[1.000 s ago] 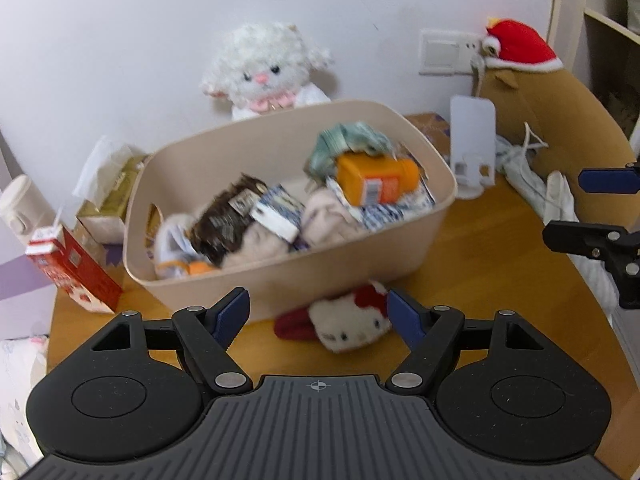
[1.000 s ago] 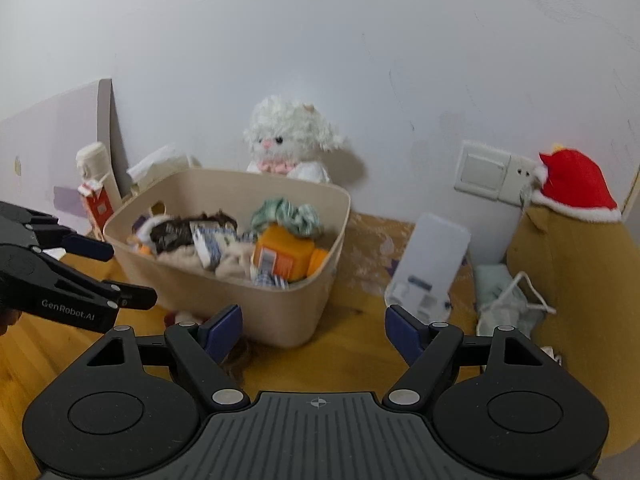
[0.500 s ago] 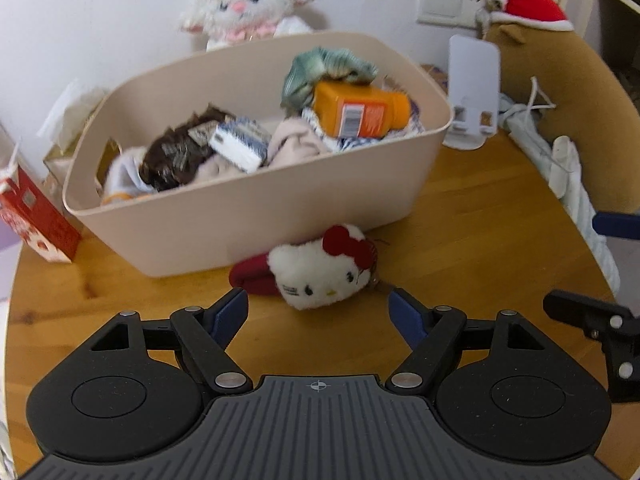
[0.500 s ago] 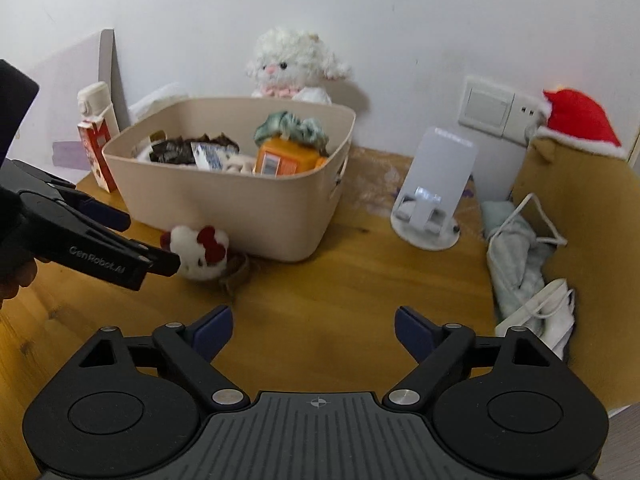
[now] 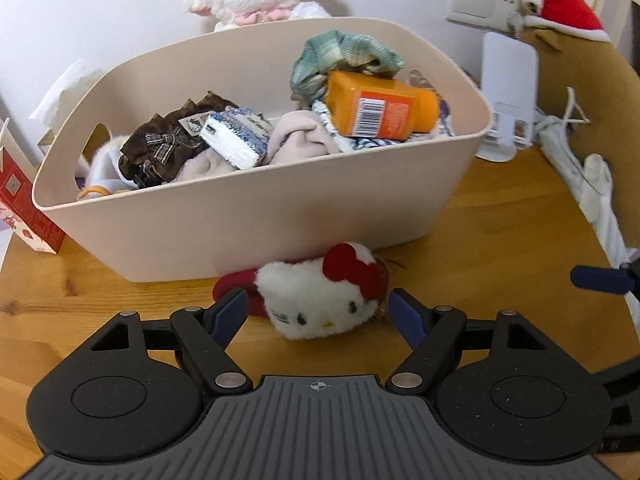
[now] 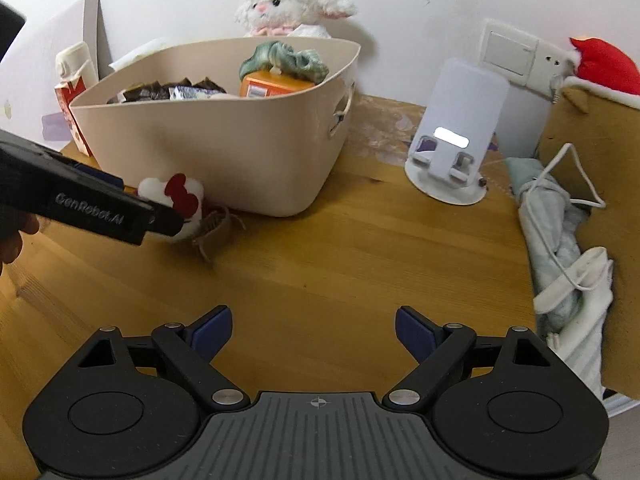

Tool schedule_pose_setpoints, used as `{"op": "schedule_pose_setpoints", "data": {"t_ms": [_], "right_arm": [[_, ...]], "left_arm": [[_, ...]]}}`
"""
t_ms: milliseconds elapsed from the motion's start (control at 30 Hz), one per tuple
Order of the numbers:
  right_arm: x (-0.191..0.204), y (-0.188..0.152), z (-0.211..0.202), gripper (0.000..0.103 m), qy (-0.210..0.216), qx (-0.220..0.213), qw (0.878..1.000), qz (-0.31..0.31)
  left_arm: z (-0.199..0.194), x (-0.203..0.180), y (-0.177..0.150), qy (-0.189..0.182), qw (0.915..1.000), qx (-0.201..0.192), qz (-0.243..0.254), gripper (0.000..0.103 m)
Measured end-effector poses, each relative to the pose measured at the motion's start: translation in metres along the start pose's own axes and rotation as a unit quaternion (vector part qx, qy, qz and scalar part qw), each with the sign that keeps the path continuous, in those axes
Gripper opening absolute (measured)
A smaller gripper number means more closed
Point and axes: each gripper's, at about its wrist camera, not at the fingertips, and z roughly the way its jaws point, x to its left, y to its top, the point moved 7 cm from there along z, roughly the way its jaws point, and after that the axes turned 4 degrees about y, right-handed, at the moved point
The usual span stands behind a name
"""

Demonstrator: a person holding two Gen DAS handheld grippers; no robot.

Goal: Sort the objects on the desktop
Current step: 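Move both grippers out of the basket toward the Hello Kitty plush, then grasp the Hello Kitty plush with the left gripper while the right grasps the brown hair clip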

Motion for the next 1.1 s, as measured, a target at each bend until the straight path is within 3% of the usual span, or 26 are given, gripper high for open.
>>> {"op": "schedule_pose_setpoints", "data": {"t_ms": [333, 500, 767, 900, 1100], "right_arm": [[0.024, 0.011, 0.023, 0.091, 0.036, -0.002, 0.999, -0.04], [0.035, 0.016, 0.032, 0.091, 0.044, -0.001, 0.998, -0.048], [0.05, 0.024, 0.044, 0.091, 0.054, 0.001, 0.998, -0.039], [0.061, 0.032, 0.052, 0.1, 0.051, -0.002, 0.998, -0.035], [0.07, 0.043, 0.066, 0.1, 0.043, -0.005, 0.999, 0.005]], "left_arm": [[0.018, 0.009, 0.004, 0.012, 0.9997, 0.0, -0.023, 0.079], [0.023, 0.032, 0.002, 0.025, 0.9988, 0.01, -0.041, 0.079], [0.039, 0.081, -0.009, 0.04, 0.9966, 0.039, -0.061, 0.079], [0.042, 0.094, -0.01, 0.049, 0.9967, 0.037, -0.052, 0.079], [0.049, 0.106, -0.008, 0.06, 0.9968, 0.033, -0.042, 0.08]]}}
